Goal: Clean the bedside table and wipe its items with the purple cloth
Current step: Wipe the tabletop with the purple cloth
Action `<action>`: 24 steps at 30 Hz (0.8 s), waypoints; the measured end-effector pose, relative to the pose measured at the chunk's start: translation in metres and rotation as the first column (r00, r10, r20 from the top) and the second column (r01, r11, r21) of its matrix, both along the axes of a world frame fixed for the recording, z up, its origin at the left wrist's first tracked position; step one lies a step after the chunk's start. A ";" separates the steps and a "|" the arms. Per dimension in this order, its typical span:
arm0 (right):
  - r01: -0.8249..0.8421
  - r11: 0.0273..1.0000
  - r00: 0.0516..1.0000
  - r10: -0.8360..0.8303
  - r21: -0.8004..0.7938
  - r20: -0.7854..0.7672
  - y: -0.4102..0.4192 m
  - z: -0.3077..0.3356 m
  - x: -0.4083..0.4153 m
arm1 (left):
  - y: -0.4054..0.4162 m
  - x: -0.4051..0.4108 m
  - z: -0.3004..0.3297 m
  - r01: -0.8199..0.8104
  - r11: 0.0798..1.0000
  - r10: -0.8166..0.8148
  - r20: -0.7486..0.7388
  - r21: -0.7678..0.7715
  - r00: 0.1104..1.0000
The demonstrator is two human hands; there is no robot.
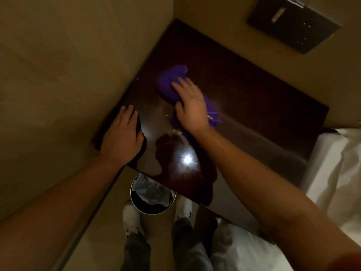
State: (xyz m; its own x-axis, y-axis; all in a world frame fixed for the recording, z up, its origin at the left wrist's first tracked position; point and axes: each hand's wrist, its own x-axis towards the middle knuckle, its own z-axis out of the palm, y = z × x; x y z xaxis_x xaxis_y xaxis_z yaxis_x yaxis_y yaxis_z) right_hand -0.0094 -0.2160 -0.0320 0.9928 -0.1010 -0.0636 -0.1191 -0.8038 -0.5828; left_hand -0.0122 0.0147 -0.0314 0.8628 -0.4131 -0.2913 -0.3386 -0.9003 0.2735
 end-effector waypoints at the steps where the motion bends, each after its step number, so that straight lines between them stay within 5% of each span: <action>1: -0.025 1.000 1.000 0.025 -0.003 0.001 0.011 0.000 0.002 | 0.002 0.002 0.000 0.019 1.000 -0.019 0.000 0.009 1.000; 9: -0.120 0.992 0.992 0.121 0.028 -0.045 0.007 0.026 0.000 | 0.005 0.004 -0.002 0.110 0.993 -0.111 0.007 0.041 0.994; 16: 0.374 0.921 0.900 -0.389 0.110 0.198 -0.096 0.073 -0.064 | -0.008 -0.012 0.001 0.078 0.997 -0.076 0.092 -0.019 0.993; 24: 0.771 0.633 0.630 -0.774 -0.068 -0.059 -0.209 0.029 -0.198 | 0.005 -0.027 -0.008 0.067 0.998 -0.068 0.092 0.018 0.993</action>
